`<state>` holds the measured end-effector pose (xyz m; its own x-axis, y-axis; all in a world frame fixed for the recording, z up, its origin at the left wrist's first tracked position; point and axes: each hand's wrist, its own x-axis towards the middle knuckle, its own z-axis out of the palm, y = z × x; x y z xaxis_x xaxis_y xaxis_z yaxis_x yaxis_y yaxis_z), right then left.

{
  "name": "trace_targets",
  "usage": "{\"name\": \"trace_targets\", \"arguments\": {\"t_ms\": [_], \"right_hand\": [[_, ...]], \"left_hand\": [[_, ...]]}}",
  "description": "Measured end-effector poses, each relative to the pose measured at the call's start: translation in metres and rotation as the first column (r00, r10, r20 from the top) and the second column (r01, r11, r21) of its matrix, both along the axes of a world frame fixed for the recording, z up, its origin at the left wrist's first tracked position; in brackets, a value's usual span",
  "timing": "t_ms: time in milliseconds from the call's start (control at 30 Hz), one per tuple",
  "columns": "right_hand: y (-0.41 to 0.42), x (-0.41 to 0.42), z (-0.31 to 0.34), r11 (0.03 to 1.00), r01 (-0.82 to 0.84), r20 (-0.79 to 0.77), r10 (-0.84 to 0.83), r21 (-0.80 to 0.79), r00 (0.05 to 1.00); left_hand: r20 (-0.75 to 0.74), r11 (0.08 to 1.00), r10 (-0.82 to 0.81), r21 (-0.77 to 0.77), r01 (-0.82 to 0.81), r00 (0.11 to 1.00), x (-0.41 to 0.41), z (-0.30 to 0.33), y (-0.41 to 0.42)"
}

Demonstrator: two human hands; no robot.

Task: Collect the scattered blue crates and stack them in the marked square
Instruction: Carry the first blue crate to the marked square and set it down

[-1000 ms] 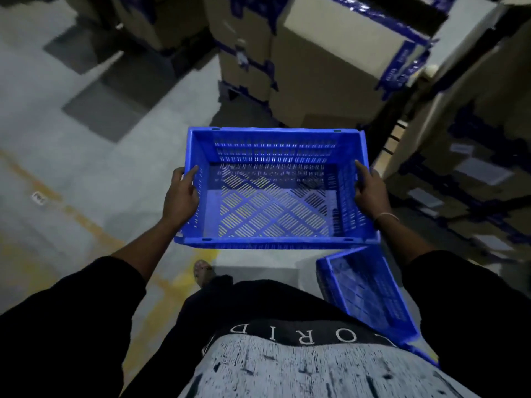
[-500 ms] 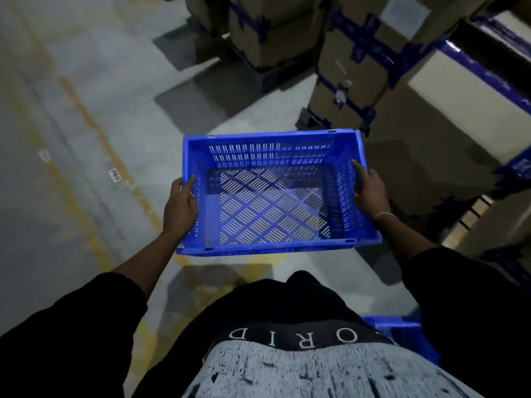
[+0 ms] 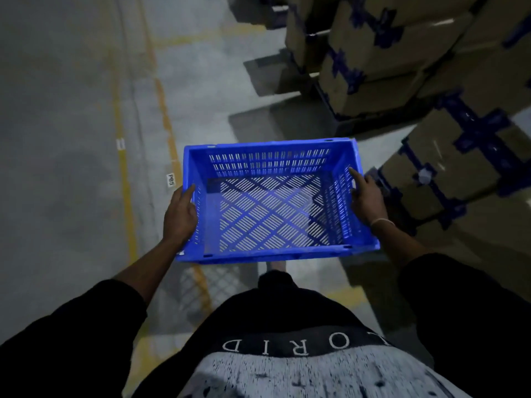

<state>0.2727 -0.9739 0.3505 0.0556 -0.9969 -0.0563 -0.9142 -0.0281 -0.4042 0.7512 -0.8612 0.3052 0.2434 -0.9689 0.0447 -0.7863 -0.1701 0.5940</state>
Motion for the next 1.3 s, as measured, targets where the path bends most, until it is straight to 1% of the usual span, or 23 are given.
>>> {"name": "trace_targets", "arguments": {"t_ms": [100, 200, 300, 467, 633, 833, 933, 1100, 1200, 1300], "right_hand": [[-0.071, 0.025, 0.006, 0.999, -0.037, 0.005, 0.037, 0.007, 0.999], [-0.140, 0.051, 0.013, 0.993, -0.109, 0.054, 0.107, 0.036, 0.993], [-0.201, 0.076, 0.017, 0.990, -0.142, 0.066, 0.141, 0.012, 0.988], [-0.292, 0.125, 0.022, 0.971, -0.237, 0.066, 0.236, 0.012, 0.969], [-0.380, 0.189, 0.020, 0.965, -0.262, 0.063, 0.261, 0.013, 0.963], [-0.490, 0.278, 0.007, 0.971, -0.239, 0.063, 0.237, 0.017, 0.969], [-0.542, 0.322, 0.010, 0.975, -0.219, 0.065, 0.217, 0.030, 0.974], [-0.626, 0.388, 0.009, 0.981, -0.192, 0.093, 0.191, 0.002, 0.977], [-0.673, 0.420, 0.010, 0.977, -0.211, 0.119, 0.211, -0.016, 0.970], [-0.730, 0.452, 0.011, 0.977, -0.212, 0.117, 0.213, -0.021, 0.970]], "left_hand": [[0.010, 0.998, 0.065, 0.005, -0.065, 0.998, 0.017, 0.010, -0.043], [0.019, 0.990, 0.140, -0.003, -0.140, 0.990, 0.031, 0.022, -0.085], [0.020, 0.980, 0.198, -0.022, -0.197, 0.980, 0.043, 0.031, -0.120], [0.020, 0.964, 0.264, -0.021, -0.263, 0.964, 0.074, 0.037, -0.179], [0.026, 0.952, 0.306, -0.034, -0.306, 0.952, 0.126, 0.028, -0.253], [0.026, 0.961, 0.277, -0.032, -0.276, 0.961, 0.225, 0.007, -0.366], [0.022, 0.964, 0.264, -0.026, -0.263, 0.964, 0.273, 0.012, -0.424], [0.054, 0.972, 0.233, -0.053, -0.230, 0.971, 0.347, 0.026, -0.518], [0.063, 0.975, 0.218, -0.058, -0.215, 0.974, 0.384, 0.029, -0.569], [0.075, 0.971, 0.237, -0.061, -0.232, 0.969, 0.413, 0.027, -0.623]]}}
